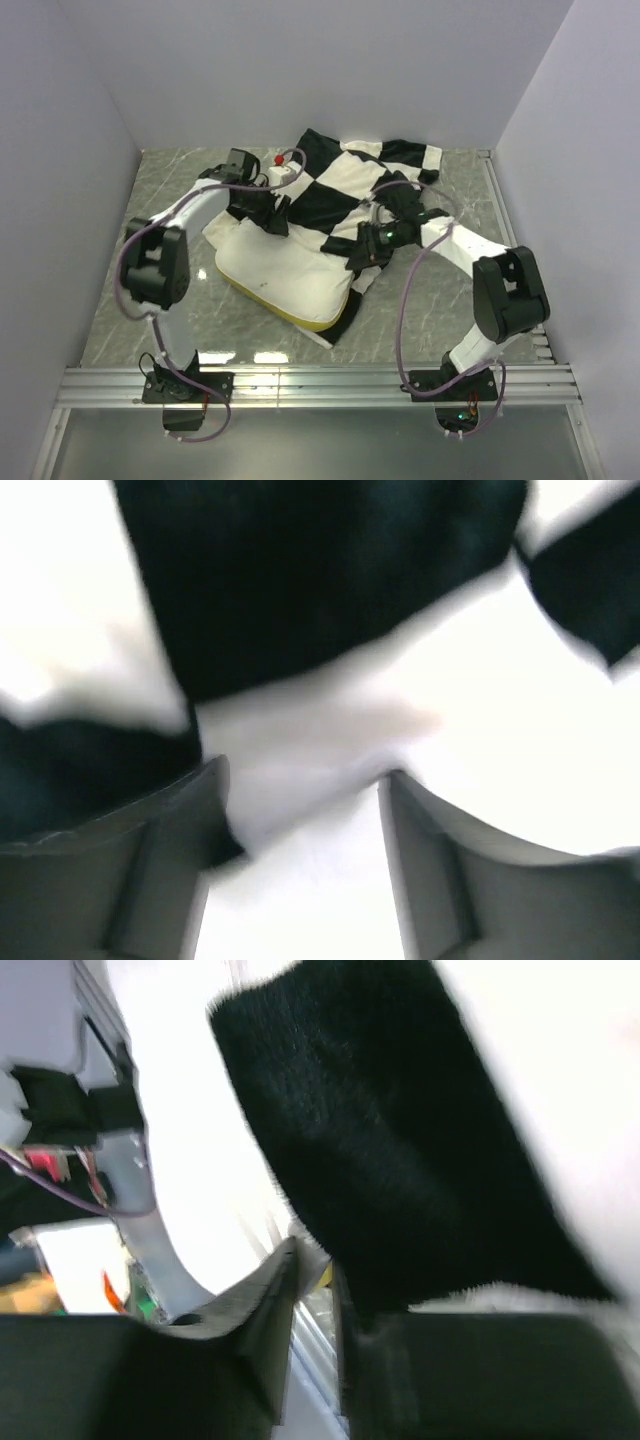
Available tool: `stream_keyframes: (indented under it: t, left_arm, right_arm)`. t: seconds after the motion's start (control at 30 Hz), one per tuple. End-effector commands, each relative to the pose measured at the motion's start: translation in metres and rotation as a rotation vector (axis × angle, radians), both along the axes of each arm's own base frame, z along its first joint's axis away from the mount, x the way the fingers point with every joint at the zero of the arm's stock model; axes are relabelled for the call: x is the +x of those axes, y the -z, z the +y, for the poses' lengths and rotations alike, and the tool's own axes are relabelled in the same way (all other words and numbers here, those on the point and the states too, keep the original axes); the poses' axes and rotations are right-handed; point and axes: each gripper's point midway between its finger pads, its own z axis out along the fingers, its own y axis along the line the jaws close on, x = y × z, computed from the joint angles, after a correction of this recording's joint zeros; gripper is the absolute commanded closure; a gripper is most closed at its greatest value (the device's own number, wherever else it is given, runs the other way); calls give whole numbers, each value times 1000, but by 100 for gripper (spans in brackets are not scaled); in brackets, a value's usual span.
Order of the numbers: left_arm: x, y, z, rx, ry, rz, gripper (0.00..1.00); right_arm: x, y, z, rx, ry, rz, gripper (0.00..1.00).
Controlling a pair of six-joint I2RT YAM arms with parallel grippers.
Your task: Put the pillow into the pillowcase
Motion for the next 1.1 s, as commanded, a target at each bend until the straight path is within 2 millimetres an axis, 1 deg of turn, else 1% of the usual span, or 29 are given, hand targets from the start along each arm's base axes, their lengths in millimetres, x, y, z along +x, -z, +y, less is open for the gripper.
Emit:
stream_keyframes:
  t: [0.0,0.03,0.07,0.1,0.13,0.17,0.2,0.27,0.3,0.33,0.37,0.4,0.43,0.47,0.5,0.53,0.57,0.67,0.73,0.77,0.8,0.83,0.87,0.9,0.93,0.97,1.0,1.03,1.07]
  left_arm:
    - [-9,-83,3,-81,25,-293,16]
    - [-24,-105,7,-80,38,-346,11]
    - [-35,-100,9,-57,52,-350,7]
    - [-49,-107,-1,-34,89,-390,7]
    - [-54,-99,0,23,86,-395,7]
    - [-67,-90,-4,48,111,-363,7]
    - [-81,-86,-20,39,131,-337,7]
    - [-94,-72,-33,49,137,-293,8]
    - [-105,-63,-48,42,161,-263,8]
    - [-109,-57,-56,47,167,-261,8]
    - [-114,-42,-58,78,165,-252,9]
    - [-120,-31,-72,84,185,-244,10]
    - [-124,-20,-75,104,188,-224,11]
    - [-129,-9,-78,127,202,-197,18]
    - [-139,18,-71,192,223,-111,25]
    - [-140,25,-67,208,219,-85,30]
    - [-145,42,-52,221,207,-31,36]
    - [-149,54,-24,233,172,4,40]
    - [-153,41,-25,203,197,-14,35]
    - [-155,31,-30,177,218,-39,24]
    - [-158,8,-37,130,235,-99,19]
    - [-160,-5,-42,106,248,-148,14]
    - [-167,-16,-50,92,284,-197,4]
    - [-170,-33,-52,76,293,-258,1]
    - [-171,-38,-54,82,305,-286,1]
    - [-182,-43,-60,96,345,-296,1]
    - [-184,-40,-61,123,352,-286,1]
    - [-182,-37,-60,159,336,-290,1]
    - [-187,-38,-68,165,326,-272,1]
  right_arm:
    - [30,-37,-51,-10,173,-54,64]
    - [33,-38,-63,-25,219,-50,60]
    - [41,-40,-76,-54,265,-82,59]
    - [54,-42,-94,-77,331,-112,54]
    - [67,-45,-105,-100,373,-166,53]
    - [77,-47,-111,-112,397,-193,53]
    - [90,-56,-116,-111,417,-229,53]
    - [104,-55,-115,-111,415,-221,55]
    - [112,-65,-112,-96,413,-239,55]
    - [117,-67,-110,-85,423,-230,55]
    - [120,-65,-108,-80,420,-223,55]
    - [126,-71,-109,-80,425,-239,55]
    - [129,-71,-110,-96,431,-243,55]
    - [132,-73,-112,-103,433,-253,57]
    - [132,-72,-114,-120,429,-261,61]
    - [131,-67,-119,-154,437,-257,62]
    - [128,-66,-122,-173,436,-262,63]
    - [109,-47,-133,-257,454,-206,63]
    - [93,-32,-133,-267,474,-138,59]
    - [72,-15,-130,-254,462,-79,57]
    - [62,-7,-127,-242,467,-39,52]
    - [56,-1,-125,-227,465,-29,51]
    - [39,13,-120,-211,450,31,46]
    - [32,18,-118,-201,447,58,42]
    - [27,21,-116,-186,440,77,39]
    - [21,26,-114,-180,438,94,38]
    - [20,25,-114,-172,445,95,26]
    - [20,23,-113,-163,449,80,24]
    - [16,26,-112,-161,452,95,22]
